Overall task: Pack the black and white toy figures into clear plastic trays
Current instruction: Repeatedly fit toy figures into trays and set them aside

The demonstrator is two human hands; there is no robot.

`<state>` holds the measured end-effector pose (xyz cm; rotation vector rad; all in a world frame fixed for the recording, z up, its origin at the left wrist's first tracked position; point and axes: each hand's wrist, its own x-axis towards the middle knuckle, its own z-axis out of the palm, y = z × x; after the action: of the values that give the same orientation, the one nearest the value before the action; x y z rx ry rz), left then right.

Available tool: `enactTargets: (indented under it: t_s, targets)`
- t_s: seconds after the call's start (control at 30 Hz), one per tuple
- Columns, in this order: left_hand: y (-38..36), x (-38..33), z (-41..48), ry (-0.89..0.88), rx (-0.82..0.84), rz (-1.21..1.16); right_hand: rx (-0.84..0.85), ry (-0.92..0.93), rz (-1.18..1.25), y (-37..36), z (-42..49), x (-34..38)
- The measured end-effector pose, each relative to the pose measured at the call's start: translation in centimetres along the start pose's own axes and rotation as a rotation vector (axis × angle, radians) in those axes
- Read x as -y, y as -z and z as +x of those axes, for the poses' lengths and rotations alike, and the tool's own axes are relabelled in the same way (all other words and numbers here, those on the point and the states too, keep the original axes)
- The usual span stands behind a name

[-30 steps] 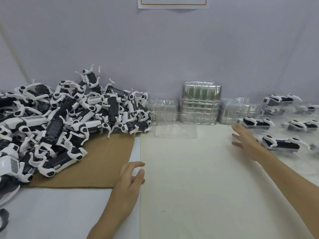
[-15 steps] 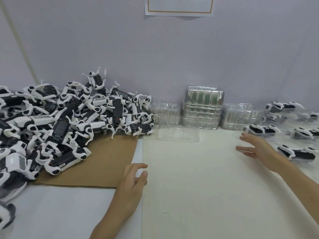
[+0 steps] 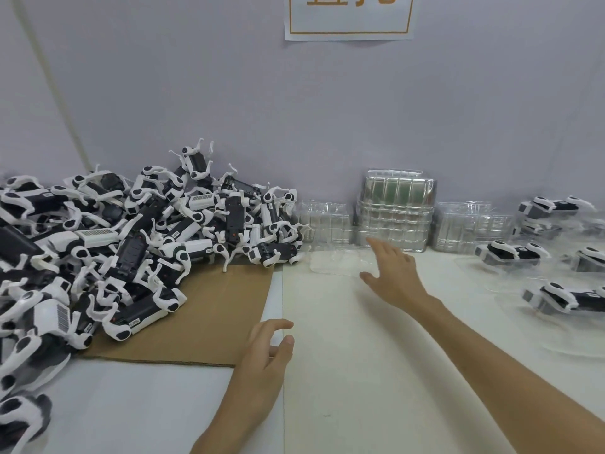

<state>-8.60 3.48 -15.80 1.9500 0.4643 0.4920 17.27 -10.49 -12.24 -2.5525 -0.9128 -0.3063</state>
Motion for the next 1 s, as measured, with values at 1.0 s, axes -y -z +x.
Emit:
enactTargets:
  t_s: [1.0]
  targets:
    - [1.4,-3.0,-0.9,-0.033,0.08,-0.64,-0.139,0.29,0.746,0.4,-13.7,10.1]
